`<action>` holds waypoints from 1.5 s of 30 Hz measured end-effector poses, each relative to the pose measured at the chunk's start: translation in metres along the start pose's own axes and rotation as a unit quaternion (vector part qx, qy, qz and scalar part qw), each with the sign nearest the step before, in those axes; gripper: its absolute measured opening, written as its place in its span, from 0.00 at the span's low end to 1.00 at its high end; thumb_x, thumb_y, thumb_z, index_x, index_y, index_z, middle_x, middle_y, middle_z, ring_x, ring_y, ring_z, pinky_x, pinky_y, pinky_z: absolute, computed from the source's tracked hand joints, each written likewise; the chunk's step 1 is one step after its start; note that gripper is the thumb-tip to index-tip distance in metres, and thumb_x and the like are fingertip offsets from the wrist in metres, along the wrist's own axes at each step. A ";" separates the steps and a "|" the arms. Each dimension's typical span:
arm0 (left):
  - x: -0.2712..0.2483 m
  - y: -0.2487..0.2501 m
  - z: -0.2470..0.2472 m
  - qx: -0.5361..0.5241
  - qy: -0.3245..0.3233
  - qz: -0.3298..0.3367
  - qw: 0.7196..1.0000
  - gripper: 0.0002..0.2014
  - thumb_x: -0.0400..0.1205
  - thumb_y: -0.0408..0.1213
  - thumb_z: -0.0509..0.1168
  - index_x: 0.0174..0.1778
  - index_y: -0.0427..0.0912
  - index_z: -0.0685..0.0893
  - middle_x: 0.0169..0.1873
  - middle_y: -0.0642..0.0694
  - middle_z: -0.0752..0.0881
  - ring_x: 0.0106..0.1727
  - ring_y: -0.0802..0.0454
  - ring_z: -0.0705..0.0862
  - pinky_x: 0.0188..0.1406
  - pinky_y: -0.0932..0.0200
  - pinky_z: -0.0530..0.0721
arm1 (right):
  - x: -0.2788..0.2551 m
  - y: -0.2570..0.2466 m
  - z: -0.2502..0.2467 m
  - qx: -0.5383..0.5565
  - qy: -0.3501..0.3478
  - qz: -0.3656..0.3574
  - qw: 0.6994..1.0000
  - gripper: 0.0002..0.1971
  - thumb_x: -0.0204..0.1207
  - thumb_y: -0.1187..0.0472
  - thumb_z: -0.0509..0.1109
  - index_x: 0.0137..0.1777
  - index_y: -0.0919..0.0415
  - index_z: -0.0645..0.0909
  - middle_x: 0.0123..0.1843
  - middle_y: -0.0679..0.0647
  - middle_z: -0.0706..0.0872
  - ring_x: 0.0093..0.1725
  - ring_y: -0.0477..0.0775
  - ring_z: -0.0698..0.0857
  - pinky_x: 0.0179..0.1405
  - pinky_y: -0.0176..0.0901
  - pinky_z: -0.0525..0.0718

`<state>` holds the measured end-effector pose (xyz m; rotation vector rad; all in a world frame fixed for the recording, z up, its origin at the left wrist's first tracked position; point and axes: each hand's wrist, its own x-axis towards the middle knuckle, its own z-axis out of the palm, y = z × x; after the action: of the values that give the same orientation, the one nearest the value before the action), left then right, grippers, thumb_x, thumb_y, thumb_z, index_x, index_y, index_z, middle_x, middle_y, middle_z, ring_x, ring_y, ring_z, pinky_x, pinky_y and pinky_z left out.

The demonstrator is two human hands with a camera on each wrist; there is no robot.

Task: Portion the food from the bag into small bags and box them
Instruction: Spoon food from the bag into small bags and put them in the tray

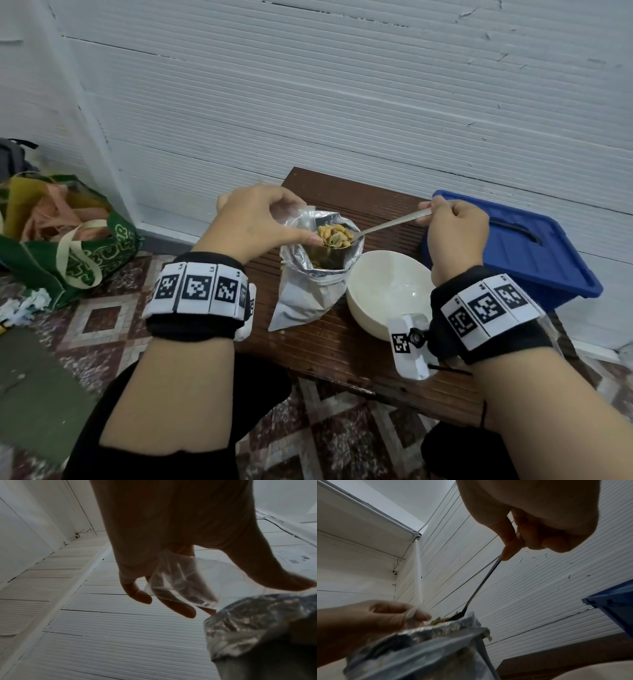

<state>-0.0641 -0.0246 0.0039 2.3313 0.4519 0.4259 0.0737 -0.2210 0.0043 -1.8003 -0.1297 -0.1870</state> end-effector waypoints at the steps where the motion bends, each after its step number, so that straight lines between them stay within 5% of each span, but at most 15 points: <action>1: 0.000 0.001 0.000 0.004 -0.007 -0.001 1.000 0.35 0.43 0.82 0.65 0.41 0.68 0.80 0.42 0.66 0.84 0.51 0.63 0.82 0.66 0.40 0.76 | 0.002 -0.003 -0.003 0.005 0.005 -0.001 1.000 0.17 0.84 0.60 0.60 0.35 0.61 0.84 0.33 0.42 0.83 0.34 0.35 0.78 0.30 0.19 0.72; 6: 0.001 0.011 0.004 0.029 -0.018 0.006 0.999 0.33 0.47 0.74 0.69 0.47 0.65 0.82 0.48 0.65 0.85 0.60 0.59 0.80 0.71 0.41 0.71 | 0.007 -0.013 -0.006 0.008 -0.004 -0.019 1.000 0.19 0.84 0.61 0.60 0.31 0.56 0.81 0.30 0.44 0.82 0.33 0.38 0.78 0.33 0.24 0.74; 10: 0.001 0.016 0.009 0.051 -0.013 0.014 0.999 0.35 0.50 0.72 0.69 0.52 0.62 0.84 0.47 0.65 0.84 0.59 0.61 0.78 0.69 0.50 0.64 | 0.006 -0.019 -0.001 -0.003 -0.029 -0.024 0.999 0.20 0.84 0.61 0.60 0.29 0.56 0.81 0.34 0.42 0.84 0.35 0.36 0.79 0.28 0.17 0.71; 16: 0.001 0.021 0.014 0.065 -0.015 0.019 0.998 0.36 0.50 0.72 0.68 0.53 0.62 0.85 0.47 0.66 0.84 0.59 0.60 0.76 0.59 0.56 0.56 | 0.002 -0.027 0.009 -0.011 -0.058 -0.033 0.998 0.20 0.84 0.60 0.60 0.28 0.56 0.82 0.35 0.41 0.84 0.36 0.37 0.79 0.39 0.33 0.75; 19: 0.000 0.022 0.015 0.060 -0.018 0.016 0.998 0.34 0.49 0.72 0.68 0.50 0.62 0.85 0.48 0.63 0.85 0.58 0.59 0.72 0.59 0.56 0.57 | 0.002 -0.031 0.014 -0.012 -0.066 -0.037 0.997 0.19 0.83 0.60 0.61 0.29 0.55 0.81 0.32 0.41 0.84 0.35 0.39 0.80 0.41 0.36 0.77; 24: 0.001 0.023 0.021 0.009 0.006 0.017 1.000 0.26 0.48 0.75 0.65 0.38 0.67 0.80 0.41 0.67 0.84 0.58 0.57 0.77 0.69 0.51 0.63 | -0.002 -0.039 0.018 0.004 -0.080 -0.084 0.993 0.18 0.84 0.59 0.61 0.32 0.55 0.81 0.34 0.42 0.85 0.33 0.32 0.81 0.32 0.20 0.73; 27: 0.002 0.021 0.026 -0.054 0.045 0.018 0.997 0.27 0.50 0.79 0.66 0.34 0.65 0.82 0.35 0.65 0.86 0.50 0.60 0.83 0.68 0.43 0.75 | -0.011 -0.047 0.018 0.038 -0.102 -0.153 0.982 0.14 0.84 0.59 0.61 0.39 0.54 0.84 0.36 0.47 0.87 0.38 0.41 0.83 0.43 0.31 0.79; 33: 0.002 0.022 0.020 -0.142 0.082 -0.007 0.986 0.19 0.62 0.63 0.73 0.42 0.56 0.85 0.41 0.59 0.87 0.46 0.63 0.84 0.46 0.65 0.81 | -0.016 -0.059 0.007 0.129 -0.096 -0.275 0.948 0.10 0.85 0.63 0.61 0.46 0.61 0.83 0.43 0.47 0.87 0.39 0.38 0.82 0.43 0.29 0.78; 37: 0.000 0.017 0.012 -0.192 0.103 -0.025 0.976 0.22 0.62 0.63 0.72 0.44 0.53 0.84 0.40 0.53 0.88 0.43 0.56 0.89 0.45 0.56 0.87 | -0.011 -0.063 -0.002 0.173 -0.023 -0.272 0.946 0.11 0.85 0.62 0.59 0.43 0.55 0.81 0.42 0.54 0.86 0.33 0.36 0.79 0.37 0.28 0.75; 40: -0.002 0.016 0.008 -0.196 0.098 -0.028 0.975 0.22 0.63 0.62 0.71 0.45 0.52 0.83 0.42 0.51 0.89 0.43 0.52 0.90 0.44 0.55 0.89 | -0.009 -0.059 -0.006 0.159 0.025 -0.242 0.957 0.13 0.85 0.62 0.59 0.40 0.53 0.79 0.40 0.47 0.85 0.36 0.38 0.81 0.40 0.30 0.79; 45: -0.002 0.015 0.008 -0.207 0.041 -0.035 0.977 0.33 0.60 0.67 0.70 0.51 0.45 0.85 0.43 0.50 0.91 0.44 0.48 0.90 0.51 0.44 0.89 | -0.019 -0.033 0.002 0.003 -0.049 -0.250 0.967 0.12 0.84 0.59 0.61 0.40 0.50 0.81 0.36 0.44 0.83 0.35 0.43 0.79 0.37 0.36 0.76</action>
<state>-0.0594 -0.0399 0.0086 1.8952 0.4356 0.5303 0.0493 -0.2108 0.0314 -1.7426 -0.6564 -0.4530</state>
